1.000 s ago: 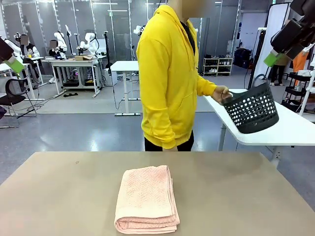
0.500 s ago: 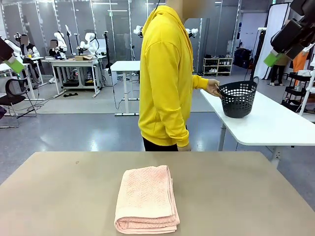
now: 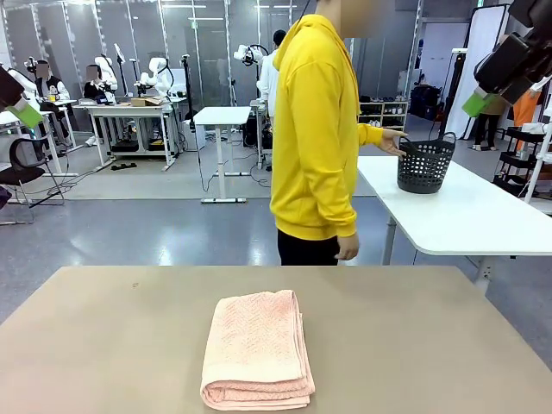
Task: Fold the towel.
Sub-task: Pick up the 100 cm Hotel Towel and place it on the left side of the table.
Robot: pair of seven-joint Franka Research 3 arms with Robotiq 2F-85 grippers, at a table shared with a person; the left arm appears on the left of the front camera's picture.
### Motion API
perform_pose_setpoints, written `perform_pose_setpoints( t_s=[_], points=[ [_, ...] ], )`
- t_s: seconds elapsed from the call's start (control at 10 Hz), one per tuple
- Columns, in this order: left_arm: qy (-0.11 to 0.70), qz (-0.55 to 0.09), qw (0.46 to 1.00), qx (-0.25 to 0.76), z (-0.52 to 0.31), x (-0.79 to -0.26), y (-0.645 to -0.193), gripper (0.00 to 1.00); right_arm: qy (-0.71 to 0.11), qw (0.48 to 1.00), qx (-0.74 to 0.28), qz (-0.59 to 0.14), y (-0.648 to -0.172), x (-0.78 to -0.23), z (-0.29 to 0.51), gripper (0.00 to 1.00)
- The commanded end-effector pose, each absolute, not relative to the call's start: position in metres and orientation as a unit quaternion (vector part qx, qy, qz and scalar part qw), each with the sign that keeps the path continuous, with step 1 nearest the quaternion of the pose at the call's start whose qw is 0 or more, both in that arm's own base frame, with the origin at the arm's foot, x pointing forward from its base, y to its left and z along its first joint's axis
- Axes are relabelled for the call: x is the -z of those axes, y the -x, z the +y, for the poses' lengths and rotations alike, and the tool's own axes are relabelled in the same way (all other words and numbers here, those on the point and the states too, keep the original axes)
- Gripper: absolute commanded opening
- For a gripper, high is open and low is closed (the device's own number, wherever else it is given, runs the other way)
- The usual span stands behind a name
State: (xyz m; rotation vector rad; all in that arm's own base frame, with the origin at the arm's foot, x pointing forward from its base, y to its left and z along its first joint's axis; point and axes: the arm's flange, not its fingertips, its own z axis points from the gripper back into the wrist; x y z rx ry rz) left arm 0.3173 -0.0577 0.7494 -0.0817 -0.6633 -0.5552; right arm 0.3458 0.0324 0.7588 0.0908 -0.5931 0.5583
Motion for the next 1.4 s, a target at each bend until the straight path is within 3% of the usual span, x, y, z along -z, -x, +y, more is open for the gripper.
perform_pose_setpoints(
  t_s=[0.0,1.3],
  points=[
    [0.037,-0.316,0.910,0.268,-0.0564,-0.7541,-0.3174,1.00,-0.043,0.918,-0.271,-0.285,-0.3464,-0.7600,0.0305,1.00],
    [0.037,-0.316,0.910,0.268,-0.0564,-0.7541,-0.3174,1.00,-0.043,0.918,-0.271,-0.285,-0.3464,-0.7600,0.0305,1.00]
  ],
)
